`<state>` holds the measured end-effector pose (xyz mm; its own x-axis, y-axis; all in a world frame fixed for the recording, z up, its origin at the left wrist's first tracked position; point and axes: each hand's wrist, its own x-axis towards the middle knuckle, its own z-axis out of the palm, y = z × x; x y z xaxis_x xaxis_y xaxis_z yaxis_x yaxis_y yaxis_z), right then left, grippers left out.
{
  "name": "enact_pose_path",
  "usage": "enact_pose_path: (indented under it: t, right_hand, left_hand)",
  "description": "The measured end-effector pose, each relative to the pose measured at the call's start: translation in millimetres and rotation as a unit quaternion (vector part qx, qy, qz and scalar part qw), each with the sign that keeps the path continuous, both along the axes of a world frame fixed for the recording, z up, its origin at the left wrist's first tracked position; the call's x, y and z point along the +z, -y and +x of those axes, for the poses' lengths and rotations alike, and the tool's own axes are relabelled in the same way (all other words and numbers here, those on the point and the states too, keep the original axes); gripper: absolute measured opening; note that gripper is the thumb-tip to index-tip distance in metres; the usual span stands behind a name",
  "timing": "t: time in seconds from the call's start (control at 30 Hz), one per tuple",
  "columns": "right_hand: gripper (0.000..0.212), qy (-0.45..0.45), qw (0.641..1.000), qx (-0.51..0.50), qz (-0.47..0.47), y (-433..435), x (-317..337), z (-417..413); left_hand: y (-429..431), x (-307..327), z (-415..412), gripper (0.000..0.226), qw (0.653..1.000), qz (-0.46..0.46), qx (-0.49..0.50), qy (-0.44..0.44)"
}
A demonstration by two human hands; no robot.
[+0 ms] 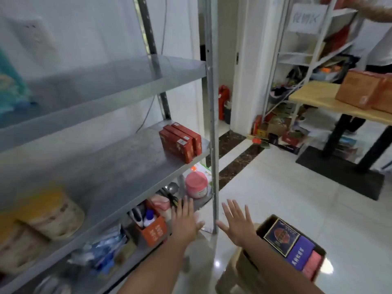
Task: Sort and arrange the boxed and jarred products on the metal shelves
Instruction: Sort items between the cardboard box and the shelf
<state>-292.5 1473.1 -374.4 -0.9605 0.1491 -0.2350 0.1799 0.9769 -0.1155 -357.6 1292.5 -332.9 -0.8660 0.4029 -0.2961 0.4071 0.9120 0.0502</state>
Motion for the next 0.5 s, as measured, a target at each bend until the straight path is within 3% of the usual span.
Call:
enact_pose_path:
  t: [0.2,0.5]
  right_hand:
    - [0.078,-0.066,0.993,0.091,-0.020,42,51,-56]
    - [0.076,-0.163,0.984,0.077,-0.016,63,90,-161]
  left_hand:
    - [52,42,-17,0.085,0.990,0.041,0.127,-0.046]
    - [85,70,-87,0.078,0.978,0.055,0.193,-0.049]
